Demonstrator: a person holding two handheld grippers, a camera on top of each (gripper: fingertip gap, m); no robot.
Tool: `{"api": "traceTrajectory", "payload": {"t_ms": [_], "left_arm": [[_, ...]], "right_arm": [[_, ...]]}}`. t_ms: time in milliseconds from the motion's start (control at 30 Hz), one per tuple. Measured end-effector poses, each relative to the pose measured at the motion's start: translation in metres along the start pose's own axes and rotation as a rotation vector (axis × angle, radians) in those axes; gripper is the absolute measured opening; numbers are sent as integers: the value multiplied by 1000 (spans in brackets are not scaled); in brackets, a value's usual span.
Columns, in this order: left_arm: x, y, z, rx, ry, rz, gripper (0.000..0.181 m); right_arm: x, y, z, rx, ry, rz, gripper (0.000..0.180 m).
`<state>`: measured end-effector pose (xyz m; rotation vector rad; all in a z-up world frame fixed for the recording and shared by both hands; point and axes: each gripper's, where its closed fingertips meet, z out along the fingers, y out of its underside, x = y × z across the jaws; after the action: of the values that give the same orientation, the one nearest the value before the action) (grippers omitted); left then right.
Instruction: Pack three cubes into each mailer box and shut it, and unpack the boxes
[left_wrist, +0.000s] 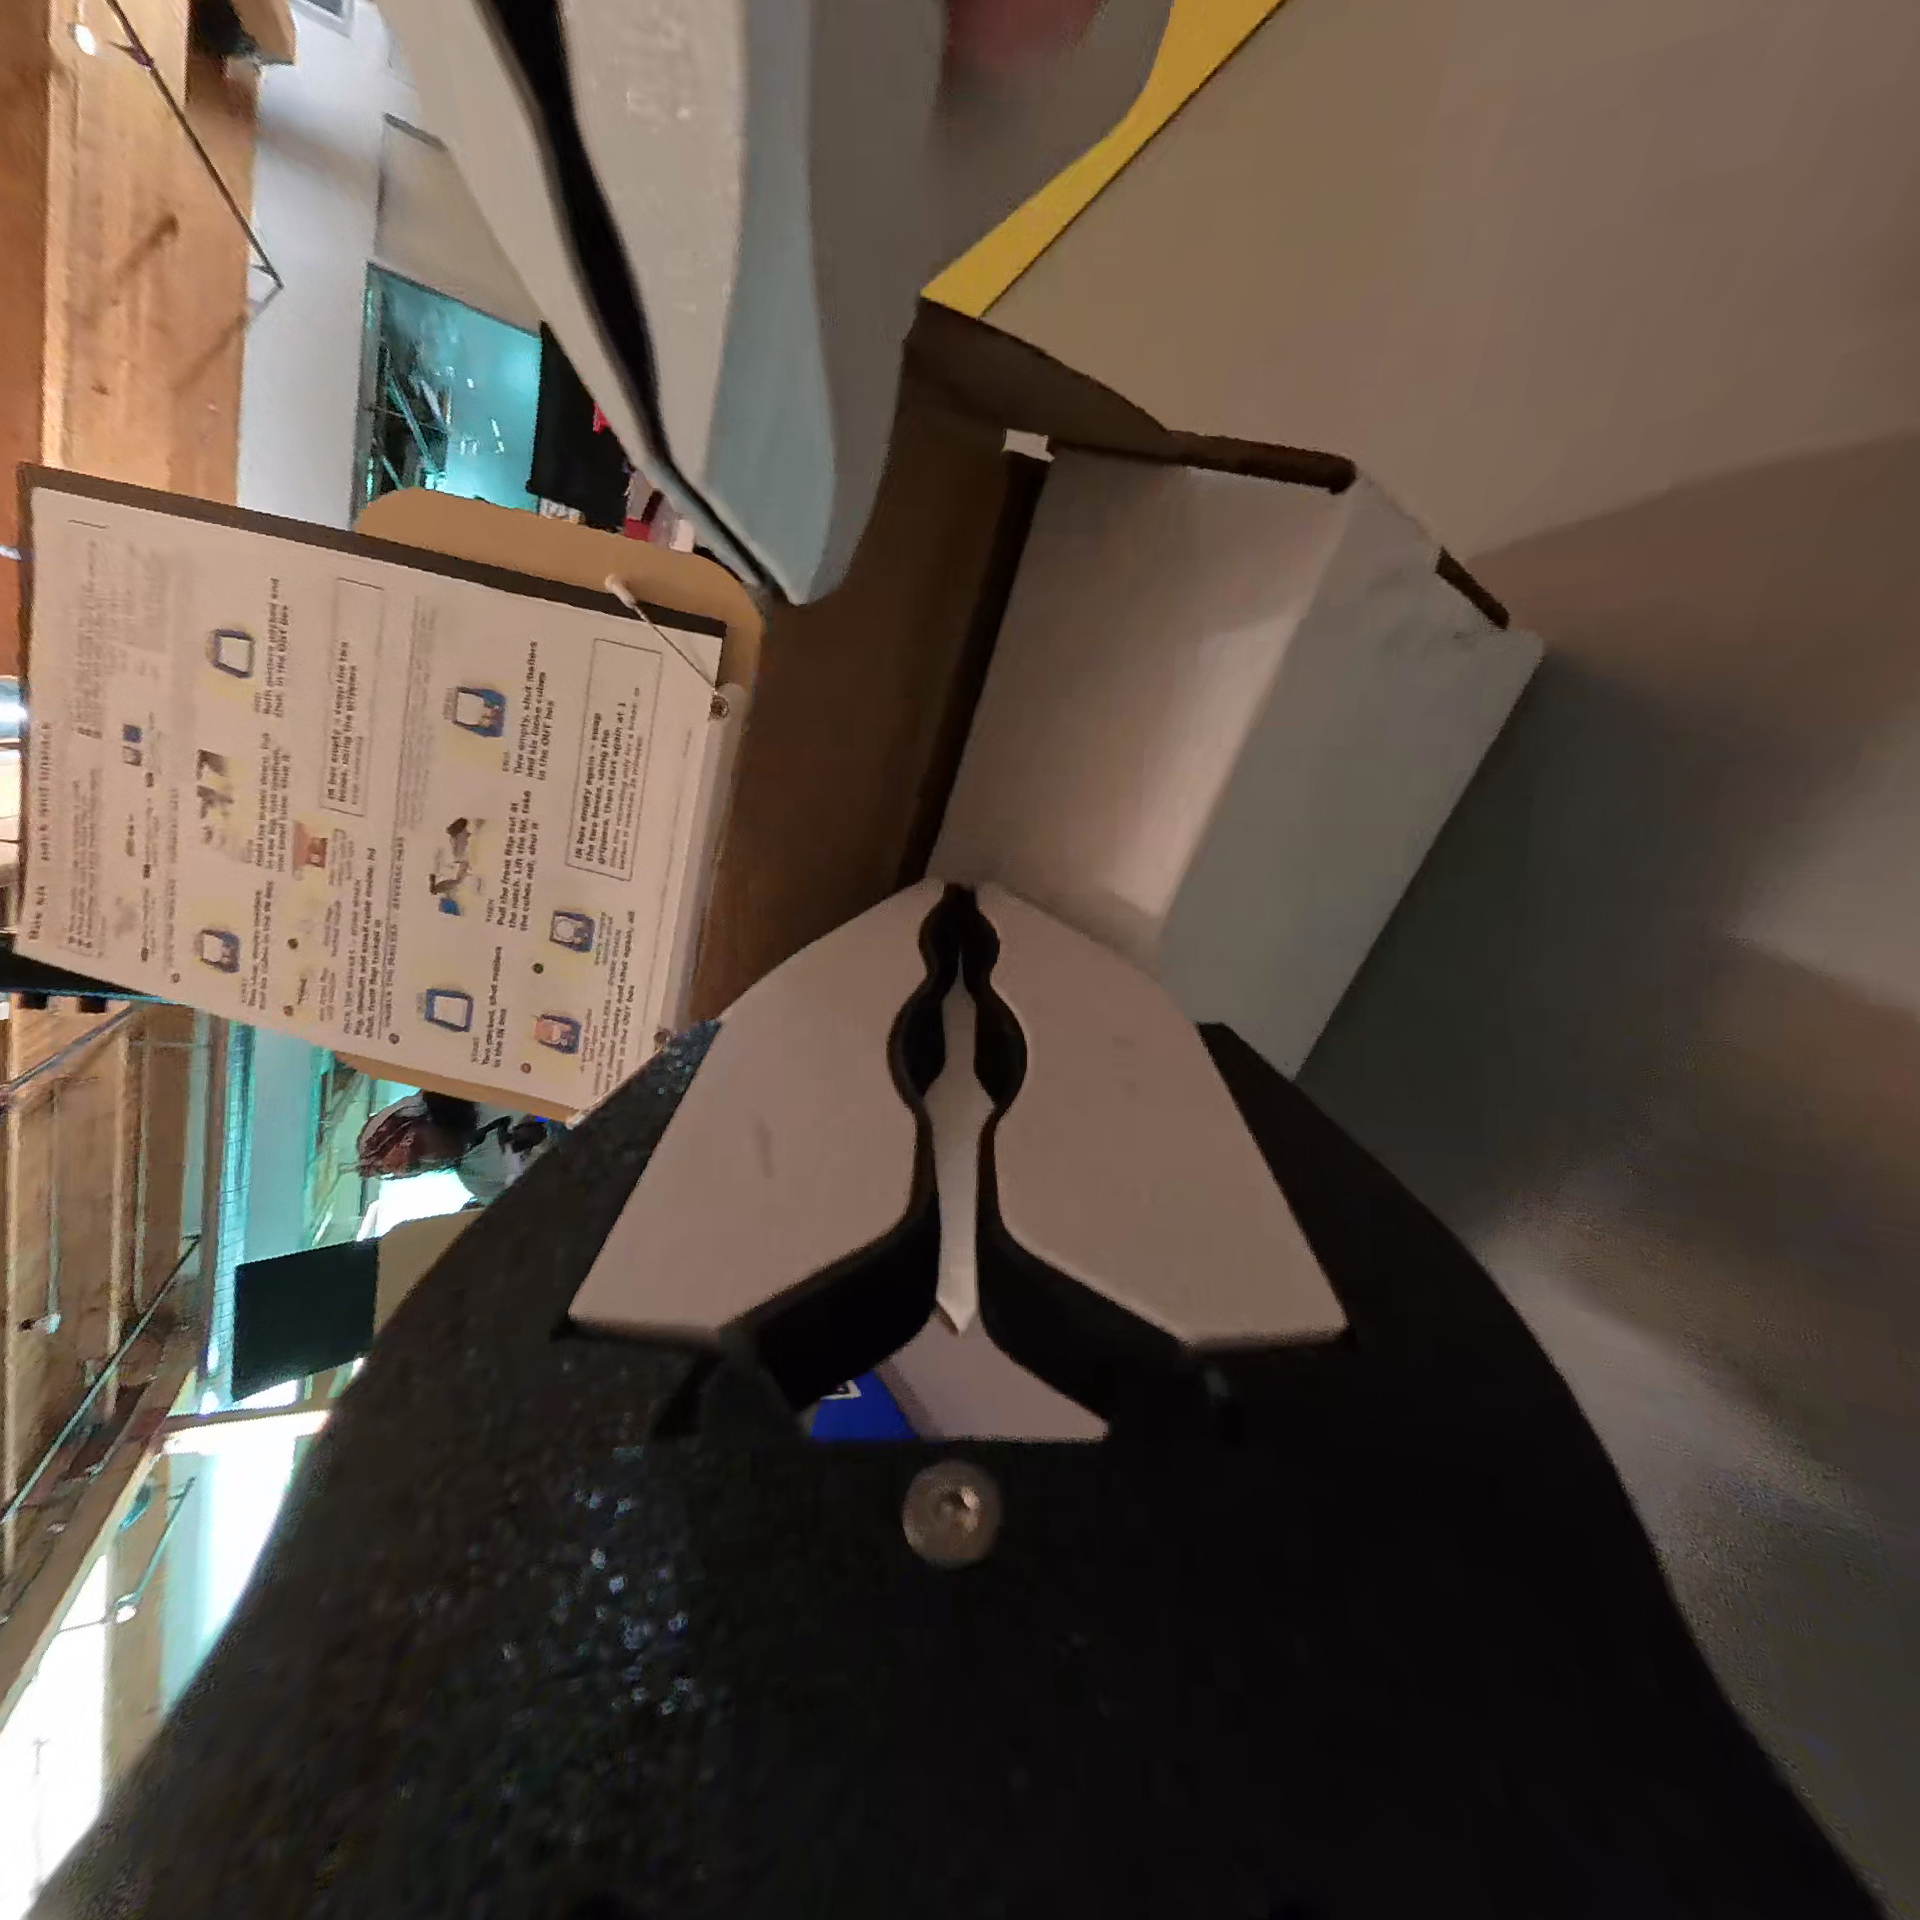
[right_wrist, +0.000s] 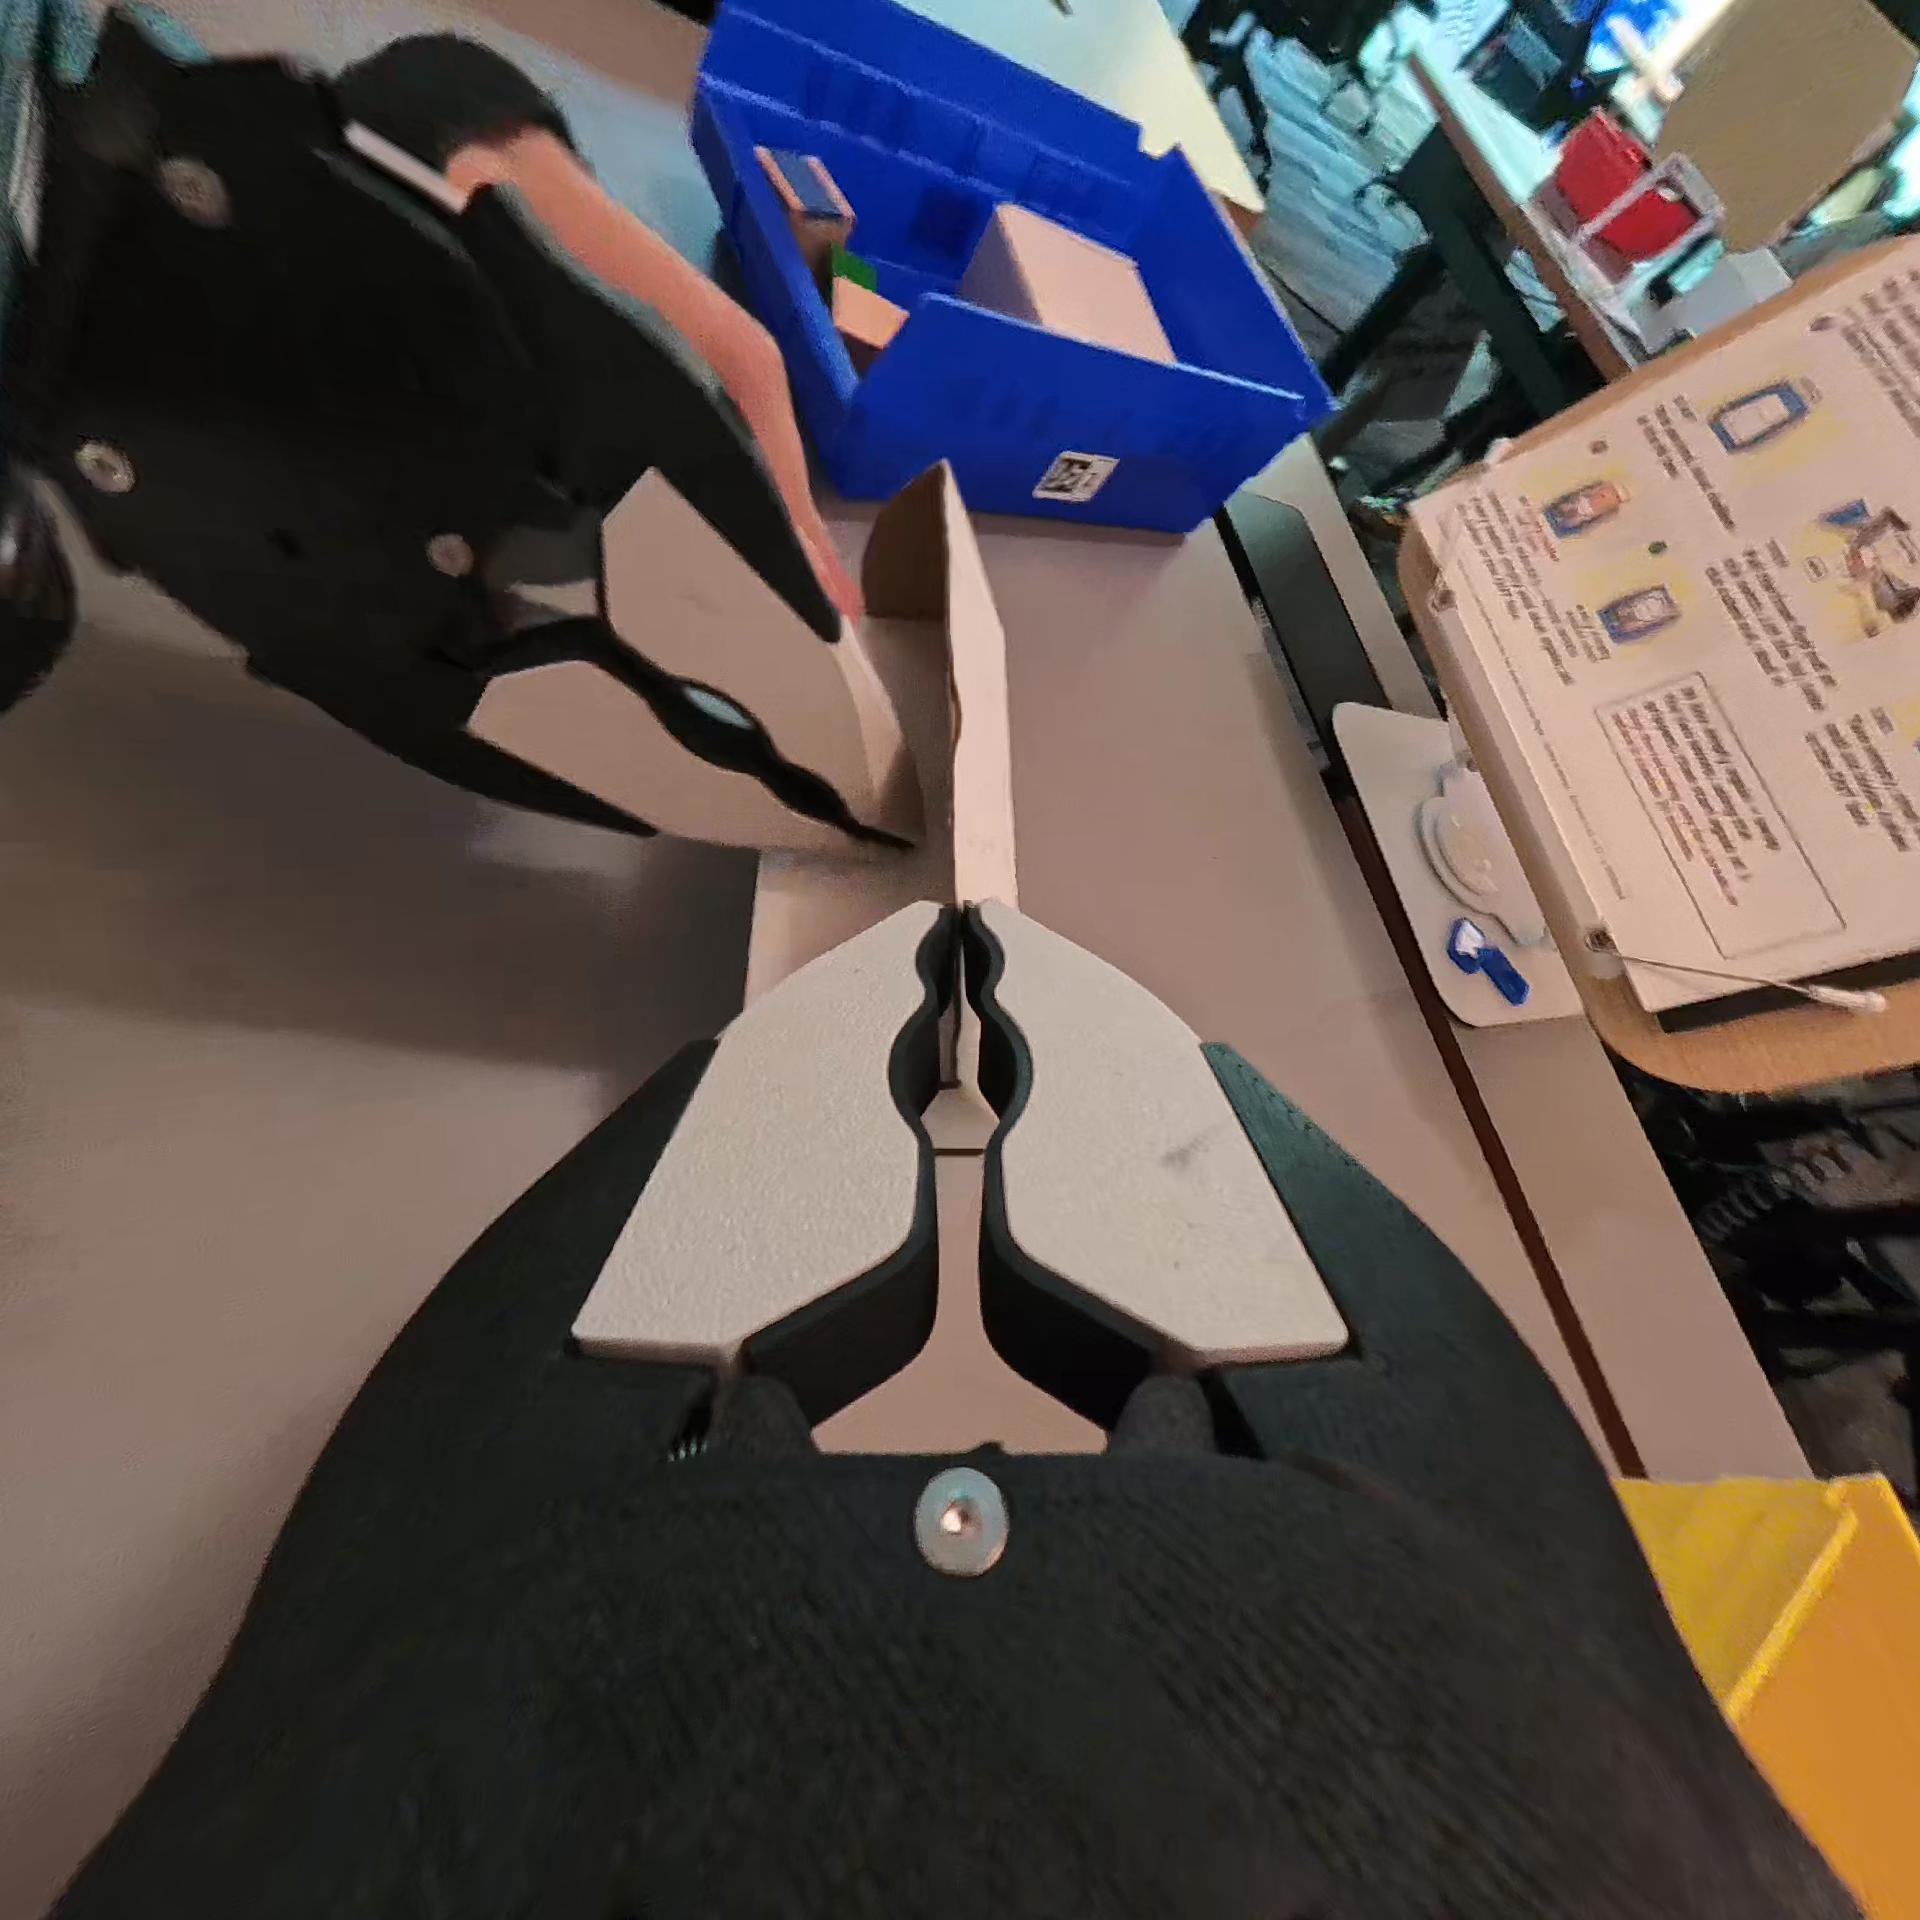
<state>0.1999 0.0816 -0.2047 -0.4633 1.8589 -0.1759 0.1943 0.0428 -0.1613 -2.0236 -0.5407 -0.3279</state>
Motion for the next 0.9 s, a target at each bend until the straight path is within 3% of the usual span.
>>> {"api": "traceTrajectory", "payload": {"t_ms": [33,200,267,400,533,633,800,900], "left_arm": [[-1,0,1,-8,-2,5,0],[8,-1,-8,5,41,-20,0],[15,0,-20,9,28,-35,0],[62,-2,-42,20,156,-6,0],[38,-18,-55,107,-5,-97,0],[15,3,-41,2,-120,-203,0],[53,28,-22,-104,-4,-318,0],[57,29,-26,-103,-53,-372,0]], "right_arm": [[5,1,1,-3,16,6,1],[42,8,2,-56,155,40,1],[39,5,3,-58,131,14,1],[32,-5,-1,-27,118,-43,1],[20,-21,-10,51,71,-76,1],[17,-23,-12,57,67,-119,1],[36,-20,-12,28,152,-124,1],[61,-11,-4,3,236,-95,2]]}}
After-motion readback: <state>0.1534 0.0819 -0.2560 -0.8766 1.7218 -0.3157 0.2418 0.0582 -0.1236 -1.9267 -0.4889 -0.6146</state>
